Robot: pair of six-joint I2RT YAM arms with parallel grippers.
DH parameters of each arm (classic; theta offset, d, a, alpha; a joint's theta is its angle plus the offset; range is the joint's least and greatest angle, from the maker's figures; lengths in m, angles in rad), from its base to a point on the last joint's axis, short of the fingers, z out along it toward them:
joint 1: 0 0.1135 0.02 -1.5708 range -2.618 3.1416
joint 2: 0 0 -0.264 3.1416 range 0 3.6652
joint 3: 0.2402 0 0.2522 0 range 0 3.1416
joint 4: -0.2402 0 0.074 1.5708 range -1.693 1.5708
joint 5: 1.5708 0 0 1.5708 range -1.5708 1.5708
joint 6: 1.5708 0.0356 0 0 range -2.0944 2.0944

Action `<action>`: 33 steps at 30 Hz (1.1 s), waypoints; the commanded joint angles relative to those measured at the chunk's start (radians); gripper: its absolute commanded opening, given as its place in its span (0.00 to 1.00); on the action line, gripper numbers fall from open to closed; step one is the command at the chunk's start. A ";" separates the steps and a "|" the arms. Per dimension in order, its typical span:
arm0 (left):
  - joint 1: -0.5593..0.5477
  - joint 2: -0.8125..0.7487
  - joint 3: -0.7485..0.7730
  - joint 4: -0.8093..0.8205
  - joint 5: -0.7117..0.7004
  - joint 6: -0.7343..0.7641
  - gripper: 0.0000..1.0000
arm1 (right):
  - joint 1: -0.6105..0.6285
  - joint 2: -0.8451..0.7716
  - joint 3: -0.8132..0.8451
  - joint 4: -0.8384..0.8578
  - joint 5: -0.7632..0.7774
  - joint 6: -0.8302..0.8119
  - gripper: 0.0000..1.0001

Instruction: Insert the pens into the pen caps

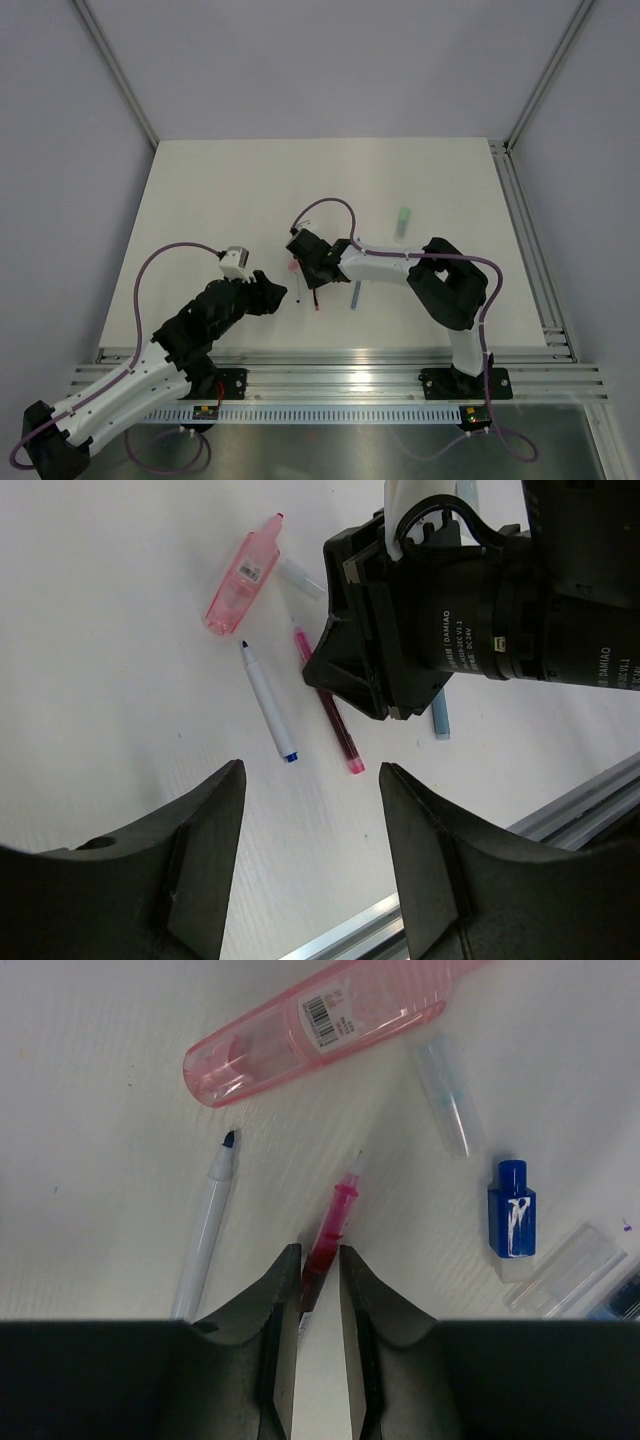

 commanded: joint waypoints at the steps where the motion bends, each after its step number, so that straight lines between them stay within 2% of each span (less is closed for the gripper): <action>1: -0.004 -0.011 -0.001 0.052 0.009 0.011 0.59 | 0.011 0.017 0.034 -0.034 0.039 0.010 0.27; 5: -0.002 -0.007 0.011 0.057 0.022 0.011 0.59 | 0.013 0.016 0.031 -0.051 0.050 0.029 0.14; 6: -0.004 -0.004 0.014 0.058 0.030 0.011 0.59 | 0.014 -0.004 0.022 -0.043 0.050 0.033 0.07; 9: -0.002 0.003 0.028 0.067 0.076 0.008 0.59 | 0.013 -0.068 -0.027 -0.016 0.070 0.066 0.01; 11: -0.004 0.002 0.040 0.075 0.119 0.001 0.59 | 0.014 -0.110 -0.070 0.004 0.086 0.092 0.00; 15: -0.004 -0.001 0.064 0.112 0.199 -0.022 0.58 | 0.014 -0.290 -0.157 0.115 0.097 0.141 0.00; 17: -0.004 0.003 0.068 0.152 0.278 -0.047 0.57 | 0.014 -0.357 -0.226 0.168 0.097 0.179 0.00; 21: -0.004 0.063 0.048 0.306 0.442 -0.114 0.54 | 0.014 -0.545 -0.405 0.418 0.044 0.266 0.00; 26: -0.004 0.132 0.016 0.452 0.516 -0.151 0.53 | 0.014 -0.697 -0.527 0.589 0.039 0.337 0.00; 30: -0.007 0.187 0.008 0.579 0.547 -0.182 0.54 | 0.014 -0.754 -0.588 0.652 0.045 0.382 0.00; 33: -0.015 0.246 0.019 0.616 0.572 -0.189 0.54 | 0.014 -0.788 -0.631 0.690 0.044 0.400 0.00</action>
